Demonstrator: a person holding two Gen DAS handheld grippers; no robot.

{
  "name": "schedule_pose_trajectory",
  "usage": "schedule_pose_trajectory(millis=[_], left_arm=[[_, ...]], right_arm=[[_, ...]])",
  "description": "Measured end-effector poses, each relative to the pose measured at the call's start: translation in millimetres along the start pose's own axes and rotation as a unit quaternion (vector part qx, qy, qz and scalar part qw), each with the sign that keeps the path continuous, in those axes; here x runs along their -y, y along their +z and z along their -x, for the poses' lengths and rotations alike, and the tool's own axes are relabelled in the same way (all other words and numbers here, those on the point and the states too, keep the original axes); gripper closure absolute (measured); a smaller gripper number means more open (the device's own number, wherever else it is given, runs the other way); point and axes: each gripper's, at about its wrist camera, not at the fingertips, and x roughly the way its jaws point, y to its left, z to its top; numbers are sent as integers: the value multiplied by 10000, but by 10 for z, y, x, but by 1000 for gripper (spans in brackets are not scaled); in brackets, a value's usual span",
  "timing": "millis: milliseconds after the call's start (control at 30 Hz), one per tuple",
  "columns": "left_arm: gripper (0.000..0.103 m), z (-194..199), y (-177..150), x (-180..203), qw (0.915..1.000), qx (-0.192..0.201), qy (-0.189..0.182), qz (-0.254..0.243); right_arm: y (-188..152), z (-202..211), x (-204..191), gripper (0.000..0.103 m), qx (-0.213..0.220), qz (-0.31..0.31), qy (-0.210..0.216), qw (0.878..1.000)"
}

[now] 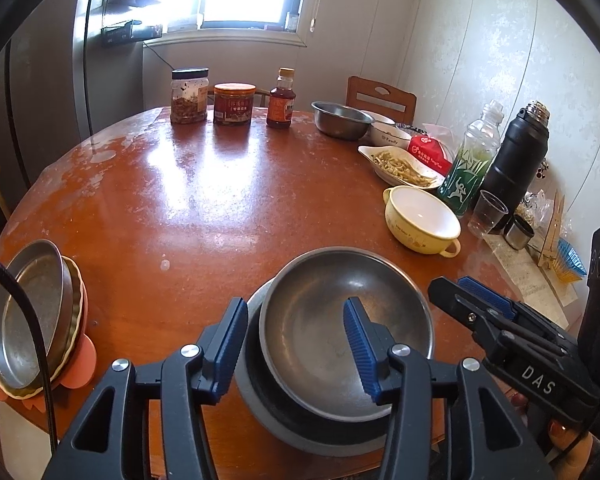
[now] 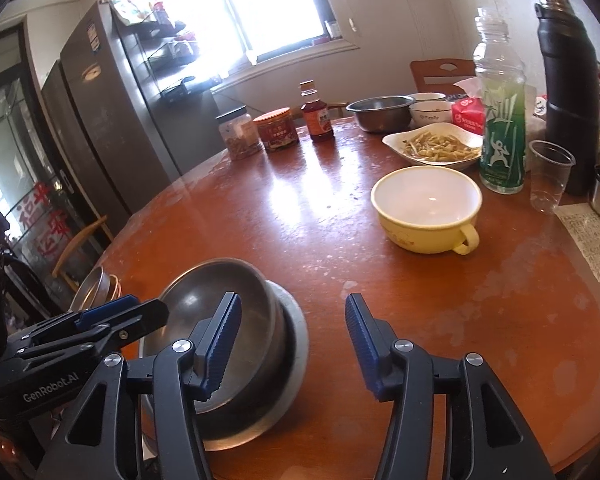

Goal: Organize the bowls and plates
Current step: 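Open both grippers to release the deep steel bowl, then move both grippers to the yellow handled bowl and grasp its rim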

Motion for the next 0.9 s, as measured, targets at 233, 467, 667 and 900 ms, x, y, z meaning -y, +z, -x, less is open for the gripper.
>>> schedule_pose_trajectory(millis=[233,467,667,900], left_arm=[[53,-53,62,194,9999,-22,-111,-111],[53,-200,182,491,9993,-106,-197,-305],[52,-324,313,753,9986,-159,-242,-443],[52,-525,502,998,9976,-370,-280,-506]], right_arm=[[30,86,298,43,117,-282,-152,9994],[98,136,604,43,187,-450,-317,9983],[227,166,832,43,210,-505,-416,9976],[423,171,1060,43,228,-524,-566,9968]])
